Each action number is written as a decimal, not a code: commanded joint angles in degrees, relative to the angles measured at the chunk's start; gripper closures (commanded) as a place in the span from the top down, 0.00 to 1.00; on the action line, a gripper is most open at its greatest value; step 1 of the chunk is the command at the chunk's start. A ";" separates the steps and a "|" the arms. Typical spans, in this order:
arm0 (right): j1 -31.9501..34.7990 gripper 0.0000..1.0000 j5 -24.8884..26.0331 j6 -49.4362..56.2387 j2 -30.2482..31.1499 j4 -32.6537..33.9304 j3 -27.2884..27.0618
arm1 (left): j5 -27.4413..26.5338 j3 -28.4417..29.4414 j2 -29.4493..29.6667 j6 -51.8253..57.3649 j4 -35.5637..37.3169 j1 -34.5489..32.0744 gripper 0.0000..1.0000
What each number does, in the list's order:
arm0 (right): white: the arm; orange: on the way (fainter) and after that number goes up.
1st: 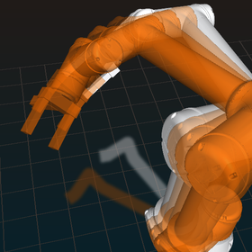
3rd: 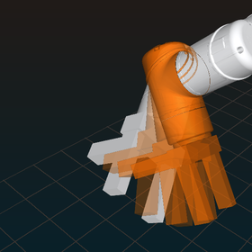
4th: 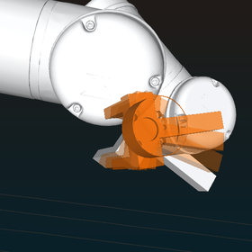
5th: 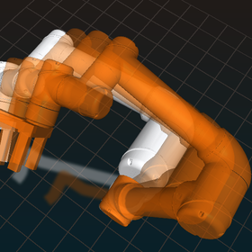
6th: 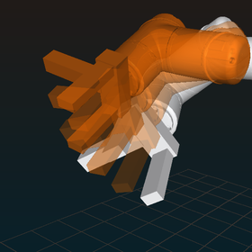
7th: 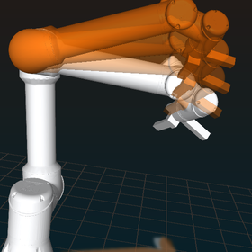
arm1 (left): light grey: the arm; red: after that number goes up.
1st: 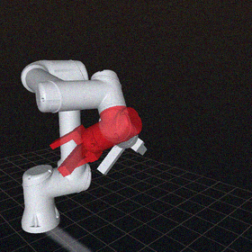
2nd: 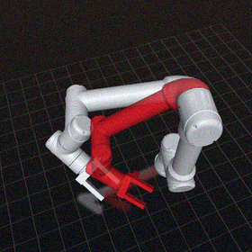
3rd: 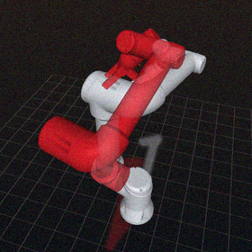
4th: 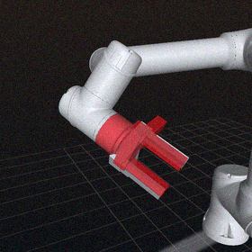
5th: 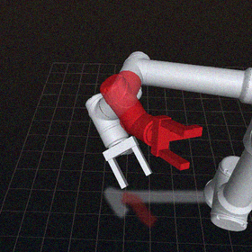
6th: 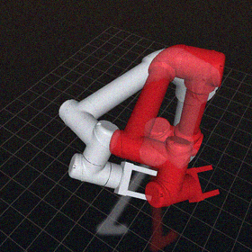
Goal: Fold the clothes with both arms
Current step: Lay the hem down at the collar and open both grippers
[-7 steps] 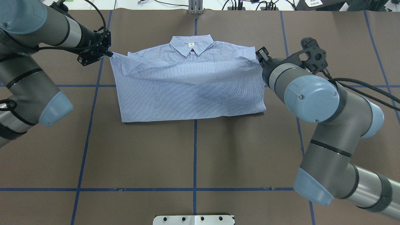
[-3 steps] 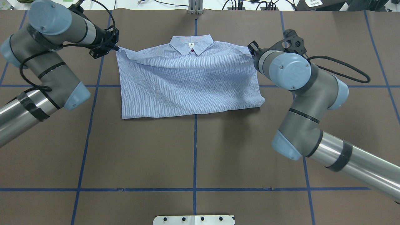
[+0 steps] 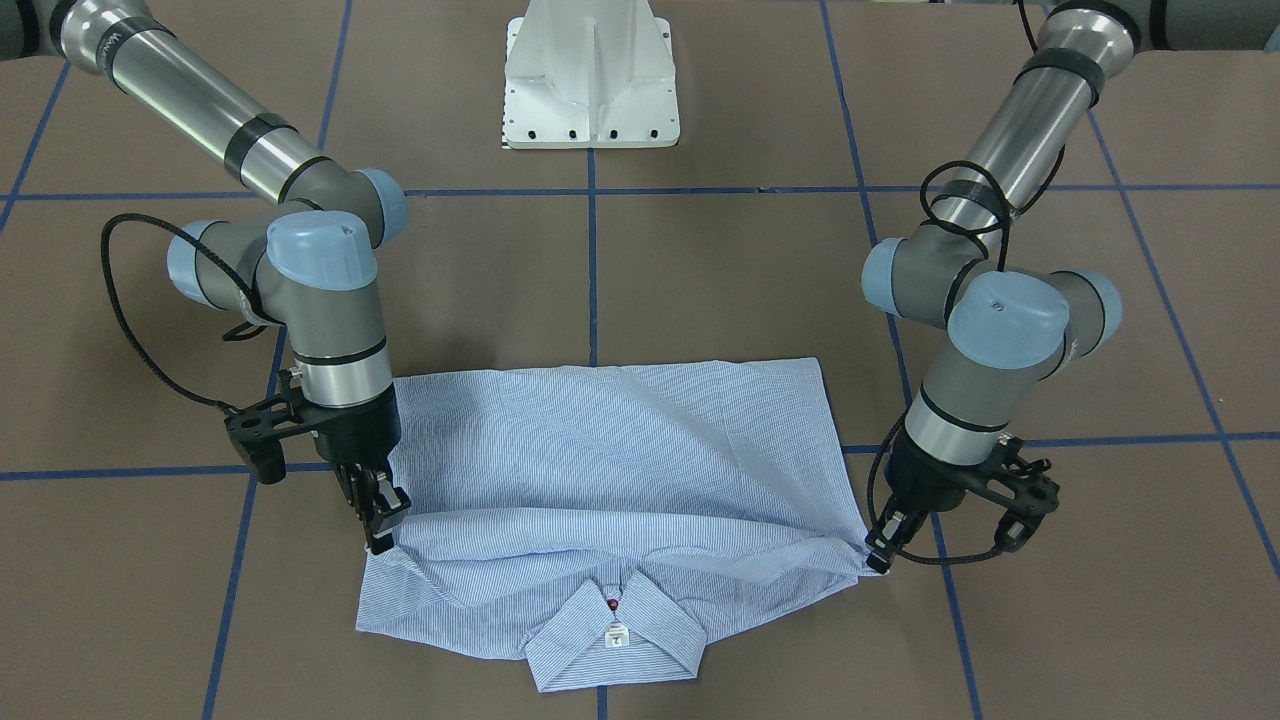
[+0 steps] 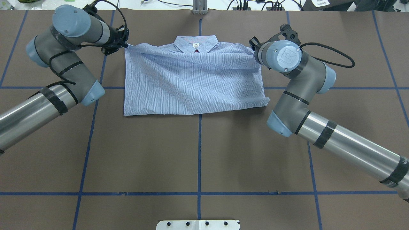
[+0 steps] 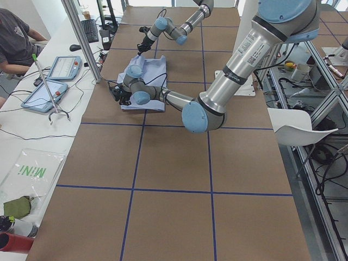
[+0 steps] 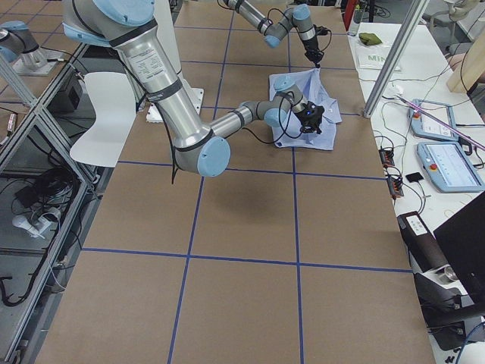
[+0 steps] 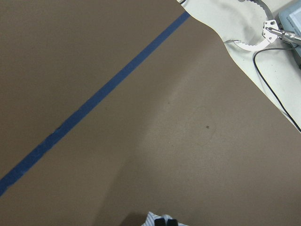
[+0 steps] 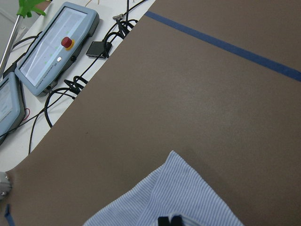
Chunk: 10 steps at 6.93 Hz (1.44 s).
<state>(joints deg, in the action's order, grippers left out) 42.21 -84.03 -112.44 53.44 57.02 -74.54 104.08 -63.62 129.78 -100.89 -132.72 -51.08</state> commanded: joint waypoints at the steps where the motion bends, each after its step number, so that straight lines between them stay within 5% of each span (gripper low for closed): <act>1: 1.65 0.00 -0.96 0.21 -2.10 -0.77 3.96 | -0.37 0.95 0.47 1.22 -0.26 0.10 0.15; 5: 2.79 0.00 -1.22 0.38 -4.04 -0.86 7.66 | -0.37 1.39 0.47 5.25 -0.26 0.10 0.25; 6: 2.79 0.24 -1.31 0.38 -4.83 -0.78 8.27 | -0.37 1.22 0.30 5.43 -0.35 0.01 0.29; 7: 2.79 0.69 -1.31 0.47 -4.83 -0.86 8.45 | -0.20 0.61 -0.40 8.05 -1.13 -0.25 0.33; 8: 3.49 1.00 -1.40 0.12 -5.36 -0.78 8.19 | -0.02 -0.53 -2.06 10.68 -1.66 -0.34 0.41; 9: 3.84 1.00 -3.31 -0.06 -4.14 -1.04 4.79 | -0.02 -1.67 -2.42 10.88 -1.67 -0.34 0.43; 10: 2.89 1.00 -7.16 -0.49 0.92 -0.43 -4.99 | -0.02 -2.03 -2.60 10.54 -1.67 -0.34 0.43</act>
<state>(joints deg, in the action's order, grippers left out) 45.60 -87.67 -112.52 50.21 56.20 -71.04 104.04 -64.88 127.62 -90.51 -134.30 -51.38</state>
